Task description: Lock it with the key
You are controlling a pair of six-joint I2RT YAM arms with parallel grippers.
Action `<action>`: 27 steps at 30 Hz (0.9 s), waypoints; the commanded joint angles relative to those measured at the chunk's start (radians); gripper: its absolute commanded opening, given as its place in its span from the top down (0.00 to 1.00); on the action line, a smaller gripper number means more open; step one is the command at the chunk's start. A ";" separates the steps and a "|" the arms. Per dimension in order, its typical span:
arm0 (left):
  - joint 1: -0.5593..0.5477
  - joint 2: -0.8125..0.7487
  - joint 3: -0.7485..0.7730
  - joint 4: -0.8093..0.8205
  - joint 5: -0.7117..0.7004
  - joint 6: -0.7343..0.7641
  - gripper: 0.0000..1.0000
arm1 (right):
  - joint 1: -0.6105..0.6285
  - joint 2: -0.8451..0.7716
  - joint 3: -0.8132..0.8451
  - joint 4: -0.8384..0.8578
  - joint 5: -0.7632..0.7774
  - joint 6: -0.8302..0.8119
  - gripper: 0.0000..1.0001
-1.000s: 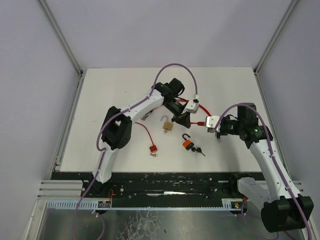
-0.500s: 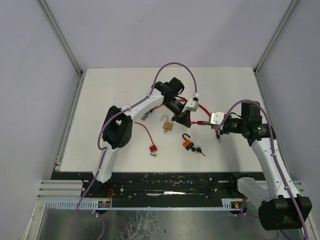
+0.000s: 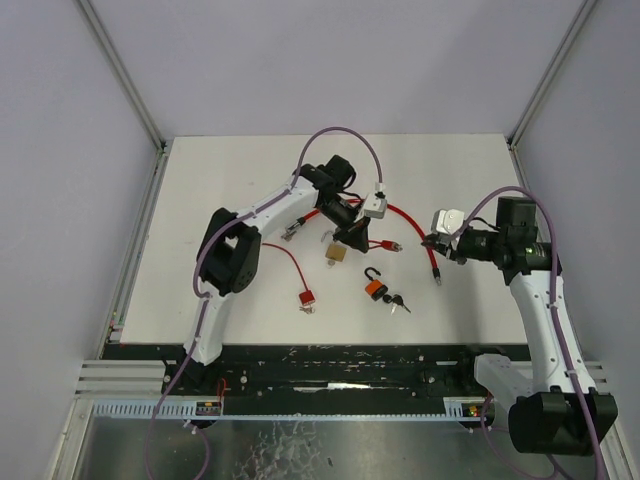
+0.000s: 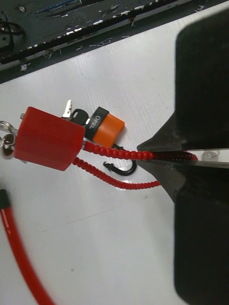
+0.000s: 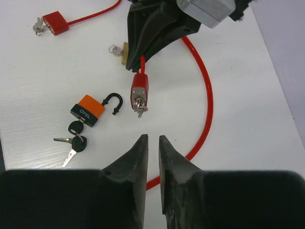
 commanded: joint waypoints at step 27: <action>-0.036 -0.172 -0.136 0.195 -0.103 -0.130 1.00 | 0.090 0.122 -0.100 0.270 -0.101 0.195 0.63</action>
